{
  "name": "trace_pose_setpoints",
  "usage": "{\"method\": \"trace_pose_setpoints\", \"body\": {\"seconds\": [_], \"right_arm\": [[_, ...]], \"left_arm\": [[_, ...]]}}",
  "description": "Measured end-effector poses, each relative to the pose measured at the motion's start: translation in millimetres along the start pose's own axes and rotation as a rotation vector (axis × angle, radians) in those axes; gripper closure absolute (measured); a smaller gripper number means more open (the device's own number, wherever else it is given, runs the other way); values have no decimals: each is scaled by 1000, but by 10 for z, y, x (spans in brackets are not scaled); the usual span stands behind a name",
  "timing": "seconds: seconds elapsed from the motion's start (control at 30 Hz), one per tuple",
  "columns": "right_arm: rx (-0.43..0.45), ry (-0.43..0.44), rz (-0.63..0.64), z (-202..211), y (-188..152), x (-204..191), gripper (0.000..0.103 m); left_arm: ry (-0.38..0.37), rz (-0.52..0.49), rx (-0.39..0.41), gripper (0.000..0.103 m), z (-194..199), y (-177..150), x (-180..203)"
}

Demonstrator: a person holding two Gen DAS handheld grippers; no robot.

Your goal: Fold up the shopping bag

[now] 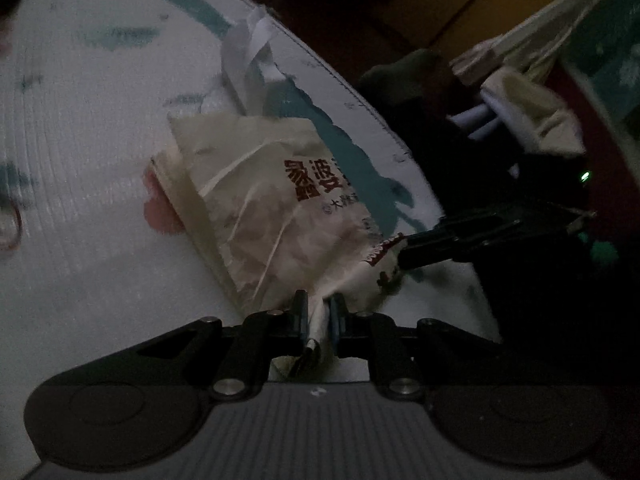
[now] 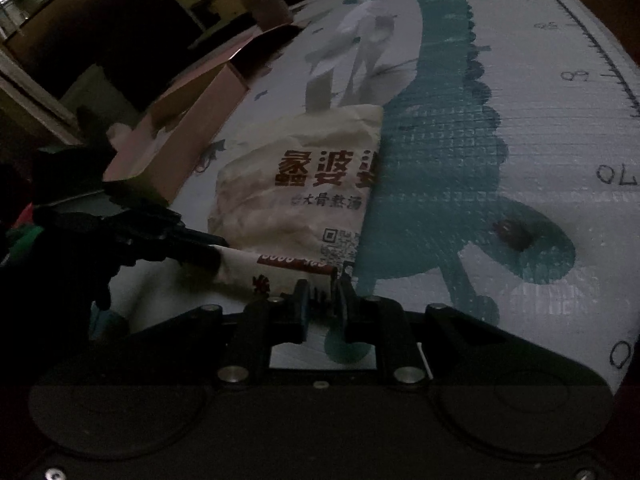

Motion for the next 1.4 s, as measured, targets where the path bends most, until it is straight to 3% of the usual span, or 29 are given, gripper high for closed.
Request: {"method": "trace_pose_setpoints", "body": {"seconds": [0.13,0.3,0.43,0.57,0.63,0.67,0.73,0.87,1.03,1.17,1.27,1.4], "right_arm": [[5,-21,6,8,-33,-51,92],[16,-49,13,-11,-57,-118,92],[38,-85,19,-23,-92,-188,92],[56,-99,8,-16,-121,-201,92],[60,-98,-6,-14,-123,-187,92],[62,-96,-14,-15,-123,-180,92],[65,-95,-27,-13,-123,-163,92],[69,-98,-38,-18,-127,-170,92],[77,-121,-21,-11,-148,-236,91],[123,-222,108,40,-158,-438,90],[188,-288,348,49,-184,-792,90],[145,-309,380,-233,-166,-794,91]], "left_arm": [[97,-58,38,84,35,-23,103],[149,-78,81,83,137,-81,49],[340,-340,116,83,147,-155,369],[479,-508,152,83,170,-185,647],[513,-596,187,83,217,-205,816],[507,-634,199,83,235,-219,905],[405,-638,166,83,190,-248,1019],[369,-605,122,85,-87,-285,1040],[302,-343,157,85,-242,-172,742],[310,-321,148,85,-224,-155,714],[309,-329,145,85,-225,-141,698],[287,-360,157,85,-252,-173,706]]}}
Point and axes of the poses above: each gripper's, at about its wrist camera, not at the fingertips, and z roughly against the way its jaws point, x to its right, y to its top, the point moved 1 cm from there along -z, roughly the way its jaws point
